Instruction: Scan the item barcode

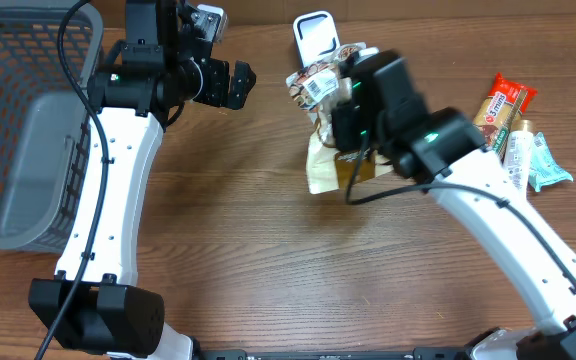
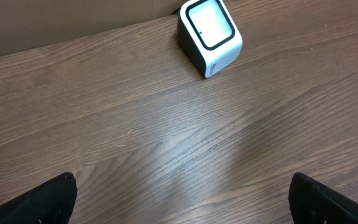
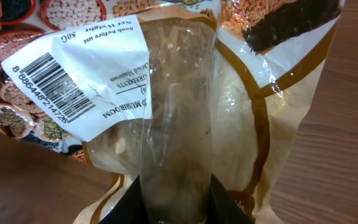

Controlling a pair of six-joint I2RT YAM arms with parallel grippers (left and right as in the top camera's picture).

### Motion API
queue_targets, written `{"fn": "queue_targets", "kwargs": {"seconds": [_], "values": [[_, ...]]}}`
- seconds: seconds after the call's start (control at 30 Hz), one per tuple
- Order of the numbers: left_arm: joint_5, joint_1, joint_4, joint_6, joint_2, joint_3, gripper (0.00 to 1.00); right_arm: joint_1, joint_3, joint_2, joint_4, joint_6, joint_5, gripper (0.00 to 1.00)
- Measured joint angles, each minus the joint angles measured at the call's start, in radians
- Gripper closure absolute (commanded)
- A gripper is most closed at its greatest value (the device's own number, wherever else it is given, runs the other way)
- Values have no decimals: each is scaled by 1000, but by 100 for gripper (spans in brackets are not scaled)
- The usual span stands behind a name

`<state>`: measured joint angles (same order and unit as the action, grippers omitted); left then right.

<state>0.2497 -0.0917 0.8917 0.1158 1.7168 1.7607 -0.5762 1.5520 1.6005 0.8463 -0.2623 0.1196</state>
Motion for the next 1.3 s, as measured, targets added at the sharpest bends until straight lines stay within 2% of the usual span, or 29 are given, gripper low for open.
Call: {"fn": "queue_targets", "kwargs": {"seconds": [0.23,0.47,0.73,1.07,1.3], "values": [[0,0,0,0,0,0,0,-94,0,0,-2,-170,303,96],[0,0,0,0,0,0,0,-94,0,0,0,-213,384,96],[0,0,0,0,0,0,0,-91,0,28,0,-210,348,96],[0,0,0,0,0,0,0,-32,0,271,27,-163,158,96],[0,0,0,0,0,0,1,-13,0,362,29,-154,97,93]]}}
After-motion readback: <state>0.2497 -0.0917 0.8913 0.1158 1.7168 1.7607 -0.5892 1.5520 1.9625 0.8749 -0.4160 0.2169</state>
